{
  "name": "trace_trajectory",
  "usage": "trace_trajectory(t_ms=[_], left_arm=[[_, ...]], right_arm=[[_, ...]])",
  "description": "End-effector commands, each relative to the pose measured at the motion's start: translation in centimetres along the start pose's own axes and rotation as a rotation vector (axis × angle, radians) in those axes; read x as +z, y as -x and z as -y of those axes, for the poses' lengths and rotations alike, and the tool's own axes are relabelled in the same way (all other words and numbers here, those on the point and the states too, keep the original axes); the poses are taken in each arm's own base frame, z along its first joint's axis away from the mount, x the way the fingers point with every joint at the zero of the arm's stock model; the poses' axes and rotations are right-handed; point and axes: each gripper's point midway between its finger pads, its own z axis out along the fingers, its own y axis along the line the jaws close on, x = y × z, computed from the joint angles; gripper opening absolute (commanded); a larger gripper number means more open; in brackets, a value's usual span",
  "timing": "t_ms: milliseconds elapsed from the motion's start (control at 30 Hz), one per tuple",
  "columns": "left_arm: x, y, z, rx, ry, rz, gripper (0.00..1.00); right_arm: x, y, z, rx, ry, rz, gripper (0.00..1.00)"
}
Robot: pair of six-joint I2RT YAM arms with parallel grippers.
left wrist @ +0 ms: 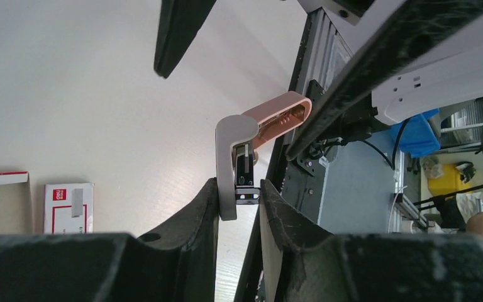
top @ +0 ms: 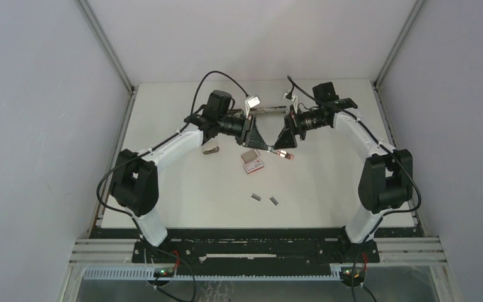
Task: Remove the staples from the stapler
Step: Unload the staple at the center of the board.
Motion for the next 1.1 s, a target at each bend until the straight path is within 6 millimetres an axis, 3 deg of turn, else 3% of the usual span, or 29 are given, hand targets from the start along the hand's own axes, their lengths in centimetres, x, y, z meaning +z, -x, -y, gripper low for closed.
trace_trajectory(t_ms=[0,267,500,1067], left_arm=[[-0.7,1.3,2.5,0.119,-0.052,0.026,0.13],[-0.5,1.1,3.3,0.134,-0.082,0.013,0.14],[-0.3,0.9,3.5,0.138,-0.087,0.007,0.14],[-0.4,0.8,3.7,0.139,-0.100,0.003,0.14]], right_arm=[[-0.1,-0.6,-1.1,0.038,0.055,-0.044,0.86],[0.9,-1.6,-2.4,0.034,0.135,-0.087,0.82],[1.7,-2.1,-3.4,0.059,0.199,-0.125,0.71],[1.2,-2.6,-3.2,0.079,0.214,-0.133,0.63]])
